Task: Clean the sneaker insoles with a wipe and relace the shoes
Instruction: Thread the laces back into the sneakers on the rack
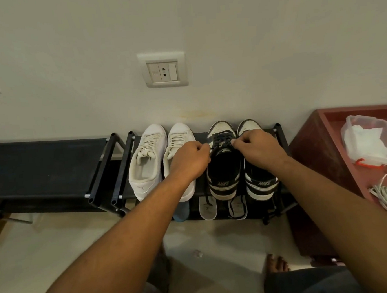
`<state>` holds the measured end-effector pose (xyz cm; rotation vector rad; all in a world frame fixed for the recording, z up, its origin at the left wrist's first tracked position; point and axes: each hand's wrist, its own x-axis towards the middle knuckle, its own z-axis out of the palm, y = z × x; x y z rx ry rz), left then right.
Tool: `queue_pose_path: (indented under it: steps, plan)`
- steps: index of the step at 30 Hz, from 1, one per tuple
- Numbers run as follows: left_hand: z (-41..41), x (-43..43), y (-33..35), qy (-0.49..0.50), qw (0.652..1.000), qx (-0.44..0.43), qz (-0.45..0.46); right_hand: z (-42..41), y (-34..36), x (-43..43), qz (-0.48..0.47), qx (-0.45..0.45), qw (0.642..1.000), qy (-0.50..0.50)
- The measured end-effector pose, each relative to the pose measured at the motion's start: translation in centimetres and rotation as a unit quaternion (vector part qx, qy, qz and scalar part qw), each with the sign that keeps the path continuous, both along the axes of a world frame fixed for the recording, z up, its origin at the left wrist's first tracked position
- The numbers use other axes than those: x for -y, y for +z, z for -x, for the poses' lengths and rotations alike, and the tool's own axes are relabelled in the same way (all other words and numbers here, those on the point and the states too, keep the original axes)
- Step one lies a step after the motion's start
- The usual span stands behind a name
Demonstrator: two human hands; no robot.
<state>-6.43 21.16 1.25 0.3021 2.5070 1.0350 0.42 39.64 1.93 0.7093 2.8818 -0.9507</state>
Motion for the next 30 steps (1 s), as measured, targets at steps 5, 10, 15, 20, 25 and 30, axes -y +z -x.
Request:
queue_pose_path:
  steps: [5, 10, 15, 20, 25, 30]
  plan:
    - [0.2, -0.8, 1.7, 0.01, 0.999, 0.024, -0.044, 0.3, 1.6, 0.9, 0.111, -0.02, 0.992, -0.059]
    - [1.1, -0.6, 4.5, 0.002, 0.995, -0.061, -0.074, 0.4, 4.2, 1.7, 0.158, -0.088, 0.981, -0.069]
    - [1.4, -0.1, 8.9, -0.019, 0.981, -0.191, -0.025, 1.1, 8.2, 2.3, 0.147, -0.162, 0.974, -0.057]
    - [1.2, 0.7, 12.5, -0.015, 0.963, -0.269, 0.002, 1.4, 11.8, 2.4, 0.108, -0.22, 0.968, -0.049]
    - [1.4, 1.6, 15.1, 0.004, 0.95, -0.309, -0.042, 0.8, 14.2, 2.5, 0.008, -0.202, 0.979, -0.026]
    - [1.2, 1.3, 16.5, 0.032, 0.94, -0.321, -0.112, 0.5, 15.3, 3.1, -0.012, -0.263, 0.964, -0.03]
